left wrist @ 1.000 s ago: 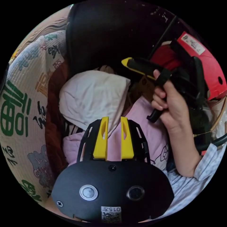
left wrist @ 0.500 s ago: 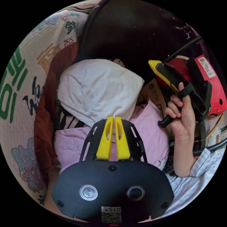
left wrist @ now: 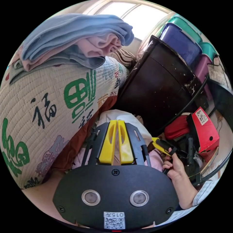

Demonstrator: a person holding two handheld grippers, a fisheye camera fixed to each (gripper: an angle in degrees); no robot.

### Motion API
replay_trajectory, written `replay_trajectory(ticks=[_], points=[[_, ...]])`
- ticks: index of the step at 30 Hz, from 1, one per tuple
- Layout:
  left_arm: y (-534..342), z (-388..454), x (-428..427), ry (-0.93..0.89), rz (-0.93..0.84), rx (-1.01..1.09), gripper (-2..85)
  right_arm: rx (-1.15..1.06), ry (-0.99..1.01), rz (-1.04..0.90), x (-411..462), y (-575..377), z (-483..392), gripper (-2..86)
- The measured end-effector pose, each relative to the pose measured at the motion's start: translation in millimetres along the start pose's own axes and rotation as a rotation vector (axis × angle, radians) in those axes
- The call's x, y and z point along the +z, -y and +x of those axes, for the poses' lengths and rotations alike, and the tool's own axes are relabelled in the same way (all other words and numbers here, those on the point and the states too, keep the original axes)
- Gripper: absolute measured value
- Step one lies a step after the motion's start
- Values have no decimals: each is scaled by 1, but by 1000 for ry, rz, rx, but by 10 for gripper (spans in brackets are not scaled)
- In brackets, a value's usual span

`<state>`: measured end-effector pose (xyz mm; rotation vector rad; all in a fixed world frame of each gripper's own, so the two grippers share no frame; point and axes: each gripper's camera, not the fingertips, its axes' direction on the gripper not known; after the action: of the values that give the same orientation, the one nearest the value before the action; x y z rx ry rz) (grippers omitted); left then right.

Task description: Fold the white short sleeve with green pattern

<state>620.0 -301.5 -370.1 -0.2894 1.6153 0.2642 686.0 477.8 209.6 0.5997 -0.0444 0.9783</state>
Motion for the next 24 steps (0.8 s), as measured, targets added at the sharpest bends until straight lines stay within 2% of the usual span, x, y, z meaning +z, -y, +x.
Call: replay_trajectory(ticks=[6,13,16,18,24], points=[[-41,-21,-23,-7,32,-28,-7,-45,-44,-288,49,10,0,144],[-97,-43,-49,-14,72,-40,-7,-34,-8,-272,36,-18,17,27],[-120,-40,-74,-25,152,11,-7,-138,-57,-157,14,-45,2,10],[-131,-36,-96,-44,205,46,-8,-278,-78,30,-20,-73,-25,3],[-159,-3,-225,-53,483,235,-9,-476,62,443,-139,-120,-83,-3]])
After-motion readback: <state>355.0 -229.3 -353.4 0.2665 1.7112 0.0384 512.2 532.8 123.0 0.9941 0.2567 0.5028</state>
